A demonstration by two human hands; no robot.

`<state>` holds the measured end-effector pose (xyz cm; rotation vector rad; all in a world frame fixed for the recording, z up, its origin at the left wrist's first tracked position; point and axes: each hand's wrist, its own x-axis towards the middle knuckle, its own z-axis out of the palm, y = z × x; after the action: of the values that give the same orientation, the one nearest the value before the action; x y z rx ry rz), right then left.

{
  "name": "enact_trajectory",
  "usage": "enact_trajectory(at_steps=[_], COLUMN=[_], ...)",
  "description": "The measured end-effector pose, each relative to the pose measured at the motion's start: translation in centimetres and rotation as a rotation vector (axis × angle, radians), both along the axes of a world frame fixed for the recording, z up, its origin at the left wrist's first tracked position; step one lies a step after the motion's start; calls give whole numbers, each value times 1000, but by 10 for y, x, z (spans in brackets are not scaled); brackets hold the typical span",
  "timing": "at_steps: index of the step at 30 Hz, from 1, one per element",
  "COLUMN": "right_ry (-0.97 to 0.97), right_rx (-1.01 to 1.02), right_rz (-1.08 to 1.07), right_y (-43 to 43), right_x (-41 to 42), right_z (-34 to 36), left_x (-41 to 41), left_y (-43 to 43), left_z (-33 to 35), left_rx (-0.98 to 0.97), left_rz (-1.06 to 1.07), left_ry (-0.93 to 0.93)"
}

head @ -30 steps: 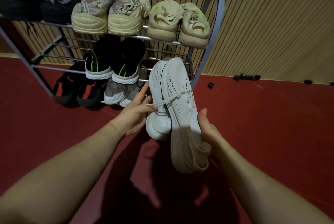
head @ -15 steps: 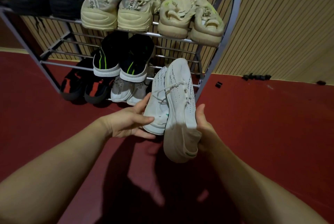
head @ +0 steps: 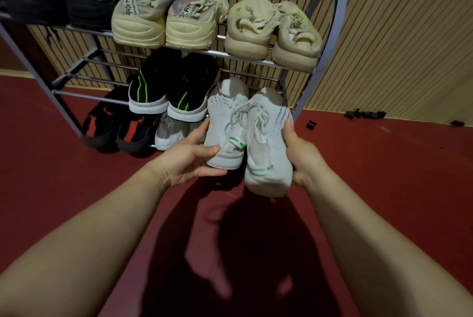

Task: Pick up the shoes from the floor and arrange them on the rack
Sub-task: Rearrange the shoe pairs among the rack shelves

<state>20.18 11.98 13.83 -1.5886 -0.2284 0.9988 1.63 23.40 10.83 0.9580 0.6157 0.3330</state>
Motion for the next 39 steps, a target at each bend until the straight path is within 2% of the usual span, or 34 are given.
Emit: enact_trajectory(at_steps=[4,6,8,10,12,14,16,21,23,26,31,39], right_ry=[-104,-60,103,351,591,676,585,161,-46,-226,-235,-306], right_rx=[-162,-141,-3,208,437,550,485,333,311,321,311,261], right_rz=[-47,-46,-42,-65,-174,-231,-102,318,378,357,316,258], right_y=[28,33,26,13,-3,-15,-17,-25,-29,-30,-27,-26], right_x=[10,15,12,6,0,-9,-19,-9,-7,-13,-13,3], right_z=[4,-2,-9,-19,-35,-44,-45,-43,-41,-40,-41,-45], left_x=[16,17,15,12,11,11,13,19,19,19,20,42], left_y=[5,7,10,12,11,6,0,2,1,-2,-6,-3], left_z=[-3,-10,-16,-19,-21,-23,-28,-30,-28,-27,-27,-29], left_rx=[-18,-9,-16,16,66,129,185,228,239,256,274,243], left_rz=[51,102,193,242,219,136,97,115,115,151,224,224], left_ry=[-6,25,21,8,-3,-23,-39,-62,-60,-47,-33,-16])
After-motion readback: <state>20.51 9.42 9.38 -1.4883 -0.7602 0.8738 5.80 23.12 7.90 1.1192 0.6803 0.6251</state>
